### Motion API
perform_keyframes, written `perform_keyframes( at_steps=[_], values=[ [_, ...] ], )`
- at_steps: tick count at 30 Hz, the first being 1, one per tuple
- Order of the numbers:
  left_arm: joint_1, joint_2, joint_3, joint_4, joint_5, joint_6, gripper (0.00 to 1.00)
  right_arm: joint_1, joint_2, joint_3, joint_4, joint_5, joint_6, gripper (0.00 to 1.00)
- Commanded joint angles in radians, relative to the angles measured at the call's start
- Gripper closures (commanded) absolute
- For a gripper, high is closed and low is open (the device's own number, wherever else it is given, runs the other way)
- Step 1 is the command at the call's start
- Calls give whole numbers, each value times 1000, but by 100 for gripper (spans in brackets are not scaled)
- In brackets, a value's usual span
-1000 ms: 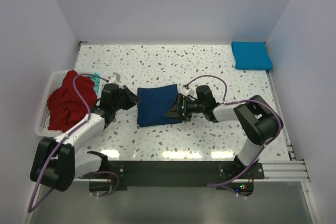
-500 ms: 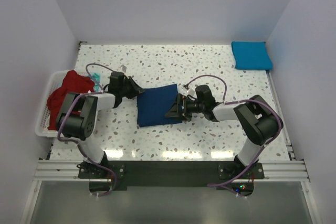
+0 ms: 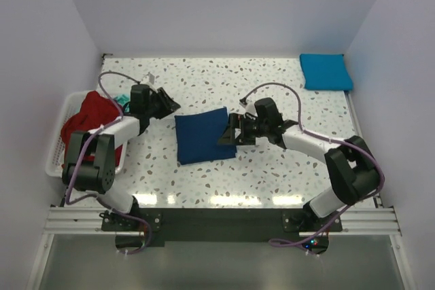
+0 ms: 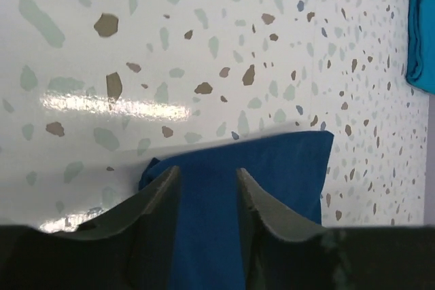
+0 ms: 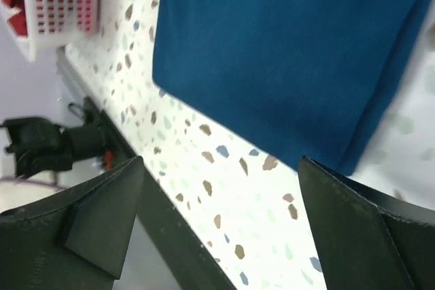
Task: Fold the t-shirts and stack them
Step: Fold the tshirt, then neatly place the folded tshirt to the corner
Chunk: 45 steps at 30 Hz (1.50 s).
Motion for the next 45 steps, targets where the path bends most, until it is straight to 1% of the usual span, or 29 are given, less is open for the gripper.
perform_keyframes(
  at_steps=[1,2,3,4,5,7,8,9,10,12,13,15,16,18,19,21,22,25,27,30,32,34,42,45],
  values=[
    [-27,-147,60,-106,-63,153,55,-7,-77,109,-301,197,-164,1],
    [-45,-199,60,-134,-90,183,49,-8,-89,132,-332,239,-170,1],
    [-68,-222,63,-158,-123,212,47,-11,-103,143,-362,276,-173,1],
    [-96,-247,63,-203,-200,241,45,-25,-109,152,-411,310,-179,1],
    [-164,-285,62,-243,-242,299,41,-33,-115,165,-427,359,-181,1],
    [-225,-315,56,-302,-325,335,39,-59,-122,169,-458,382,-195,1],
    [-269,-338,50,-321,-338,342,37,-69,-122,177,-465,385,-204,1],
    [-289,-348,36,-336,-350,347,37,-74,-115,183,-478,388,-213,1],
    [-342,-367,28,-359,-386,356,36,-79,-106,192,-508,399,-230,1],
    [-410,-381,14,-378,-439,367,36,-83,-102,215,-542,459,-238,2],
    [-489,-379,13,-395,-498,378,36,-91,-99,224,-574,480,-236,2],
    [-568,-364,32,-412,-558,388,35,-108,-97,226,-597,531,-235,2],
    [-643,-333,45,-431,-609,404,35,-131,-99,220,-616,546,-229,2],
    [-714,-289,97,-448,-650,428,35,-158,-103,211,-633,571,-227,2],
    [-781,-237,117,-465,-687,451,35,-190,-106,199,-648,575,-224,2],
    [-844,-179,179,-487,-741,473,35,-224,-121,182,-657,580,-221,2],
    [-902,-122,197,-490,-755,493,35,-259,-128,163,-663,575,-218,2],
    [-976,-19,256,-491,-775,511,35,-307,-157,130,-665,548,-210,2],
    [-993,24,287,-485,-758,513,37,-319,-177,117,-663,539,-208,2],
    [-1015,96,335,-487,-752,523,44,-326,-200,97,-666,531,-207,2],
    [-1025,142,356,-495,-756,533,51,-326,-207,85,-666,528,-205,2],
    [-1033,176,373,-492,-766,542,55,-327,-218,76,-663,519,-208,2],
    [-1033,256,398,-501,-773,562,55,-329,-229,57,-651,496,-199,2],
    [-1033,279,395,-505,-779,560,53,-330,-229,54,-646,483,-195,2]
  ],
)
